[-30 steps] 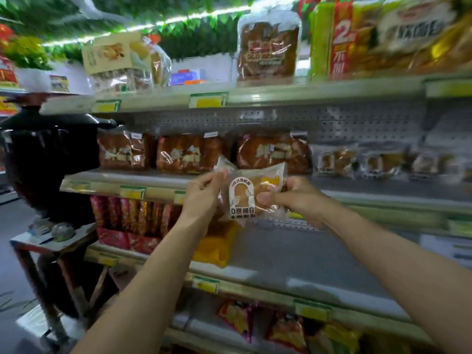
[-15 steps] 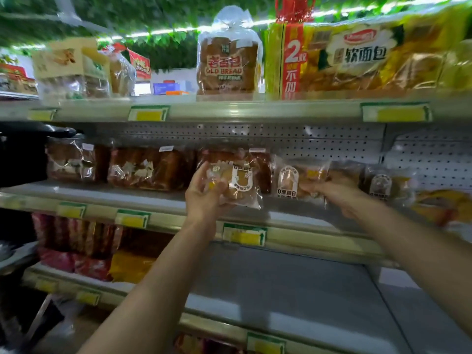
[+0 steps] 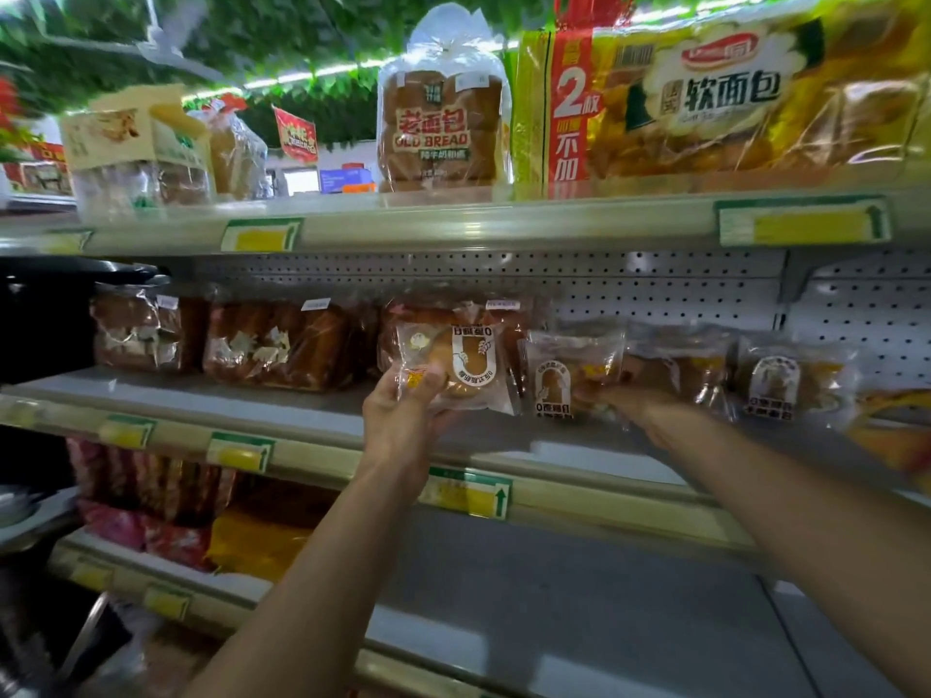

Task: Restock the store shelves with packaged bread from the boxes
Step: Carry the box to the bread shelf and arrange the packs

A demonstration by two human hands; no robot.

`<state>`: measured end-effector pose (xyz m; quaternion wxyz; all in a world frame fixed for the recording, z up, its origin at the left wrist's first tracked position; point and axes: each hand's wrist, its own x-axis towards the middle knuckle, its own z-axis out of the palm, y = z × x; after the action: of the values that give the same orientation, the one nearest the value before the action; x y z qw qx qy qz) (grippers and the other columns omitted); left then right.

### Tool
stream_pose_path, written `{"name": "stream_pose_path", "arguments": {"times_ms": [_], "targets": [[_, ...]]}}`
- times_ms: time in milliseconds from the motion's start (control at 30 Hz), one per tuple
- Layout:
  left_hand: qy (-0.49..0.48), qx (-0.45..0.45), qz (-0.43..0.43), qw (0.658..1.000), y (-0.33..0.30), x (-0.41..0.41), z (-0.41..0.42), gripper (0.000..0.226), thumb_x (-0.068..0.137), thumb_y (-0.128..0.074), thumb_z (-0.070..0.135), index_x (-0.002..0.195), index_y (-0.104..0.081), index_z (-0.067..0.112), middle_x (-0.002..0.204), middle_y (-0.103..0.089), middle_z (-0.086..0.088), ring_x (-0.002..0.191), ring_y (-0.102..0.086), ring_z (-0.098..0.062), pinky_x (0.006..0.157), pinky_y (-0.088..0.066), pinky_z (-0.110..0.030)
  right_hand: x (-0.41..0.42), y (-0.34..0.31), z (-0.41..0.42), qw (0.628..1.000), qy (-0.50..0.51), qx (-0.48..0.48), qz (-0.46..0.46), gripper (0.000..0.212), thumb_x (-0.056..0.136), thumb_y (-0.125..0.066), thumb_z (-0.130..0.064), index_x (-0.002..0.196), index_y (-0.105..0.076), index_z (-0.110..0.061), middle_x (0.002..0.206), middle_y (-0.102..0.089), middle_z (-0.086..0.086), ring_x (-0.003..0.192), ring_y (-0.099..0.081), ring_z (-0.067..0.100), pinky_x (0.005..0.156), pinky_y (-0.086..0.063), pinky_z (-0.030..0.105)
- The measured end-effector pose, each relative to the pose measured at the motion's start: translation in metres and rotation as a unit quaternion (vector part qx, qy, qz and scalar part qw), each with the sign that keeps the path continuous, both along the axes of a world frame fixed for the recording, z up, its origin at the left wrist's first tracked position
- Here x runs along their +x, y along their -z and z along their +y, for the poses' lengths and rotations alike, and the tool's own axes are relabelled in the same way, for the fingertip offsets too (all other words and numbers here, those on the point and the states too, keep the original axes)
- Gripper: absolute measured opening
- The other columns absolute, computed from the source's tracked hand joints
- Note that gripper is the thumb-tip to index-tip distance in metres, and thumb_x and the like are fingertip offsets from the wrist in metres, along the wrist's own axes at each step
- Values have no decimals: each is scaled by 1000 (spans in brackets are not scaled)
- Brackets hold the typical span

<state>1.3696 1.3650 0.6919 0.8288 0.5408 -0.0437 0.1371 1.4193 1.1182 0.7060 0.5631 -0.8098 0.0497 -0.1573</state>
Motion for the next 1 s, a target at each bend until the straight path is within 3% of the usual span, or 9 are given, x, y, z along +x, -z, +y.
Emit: {"name": "stream_pose_path", "arguments": {"times_ms": [133, 400, 467, 533, 633, 700, 800, 900, 1000], "targets": [[16, -15, -9, 1000, 4, 2, -4, 50, 89, -69, 18, 135, -54, 11, 120, -70, -10, 95, -74, -19, 95, -55, -43, 8, 4, 1, 999, 23, -37, 9, 41, 68, -87, -22, 100, -61, -18, 114, -68, 8, 98, -64, 24, 95, -51, 37], [8, -9, 6, 1000, 4, 9, -10, 60, 80, -79, 15, 133, -50, 15, 111, -72, -10, 95, -73, -26, 93, -56, -45, 23, 5, -1, 994, 51, -97, 20, 67, 60, -91, -23, 115, -57, -11, 111, -66, 3, 106, -63, 24, 92, -52, 32], [0, 8, 7, 1000, 2, 12, -12, 55, 76, -82, 16, 125, -57, 19, 108, -74, -9, 101, -71, -34, 96, -53, -50, 17, 0, -4, 985, 88, -145, 15, 71, 60, -89, -38, 112, -50, -8, 109, -63, 5, 100, -61, 23, 86, -52, 33], [0, 33, -4, 999, -5, 13, -15, 51, 70, -86, 18, 116, -64, 20, 107, -75, -7, 104, -69, -35, 98, -51, -52, 9, -8, -12, 962, 145, -219, -72, 64, 65, -81, -53, 104, -44, -18, 109, -57, 5, 99, -59, 24, 86, -51, 39], [27, 85, -7, 996, -19, 15, -25, 77, 51, -94, 31, 122, -65, 17, 112, -74, -4, 107, -68, -30, 97, -51, -48, -10, -30, -13, 966, 61, -131, -215, 45, 83, -72, -40, 116, -53, -16, 115, -56, 4, 107, -57, 22, 88, -49, 31], [58, 127, -18, 990, -28, 17, -32, 62, 58, -88, 22, 115, -67, 11, 103, -75, -6, 99, -70, -31, 89, -55, -43, -29, -51, -6, 968, -43, -111, -220, 36, 85, -70, -37, 114, -59, -18, 108, -61, -3, 101, -58, 12, 80, -45, 16], [94, 220, -49, 970, -44, 17, -43, 50, 68, -84, 24, 112, -67, 8, 99, -76, -6, 92, -73, -26, 84, -57, -39, -56, -80, 1, 950, -159, -201, -179, 40, 81, -69, -44, 117, -59, -28, 101, -58, -19, 91, -53, -7, 66, -38, 1], [131, 257, -88, 954, -56, 17, -58, 42, 74, -79, 19, 113, -70, 6, 101, -76, -6, 87, -74, -21, 70, -57, -29, -67, -96, -2, 930, -189, -300, -93, 61, 69, -75, -56, 122, -58, -30, 106, -60, -18, 92, -57, 0, 74, -44, 13], [156, 299, -119, 934, -65, 19, -76, 31, 77, -77, 16, 108, -73, 12, 101, -76, -4, 88, -74, -21, 72, -60, -29, -70, -101, -13, 914, -165, -369, -20, 42, 68, -83, -46, 98, -65, -24, 92, -69, -8, 82, -67, 14, 57, -52, 24]]}}
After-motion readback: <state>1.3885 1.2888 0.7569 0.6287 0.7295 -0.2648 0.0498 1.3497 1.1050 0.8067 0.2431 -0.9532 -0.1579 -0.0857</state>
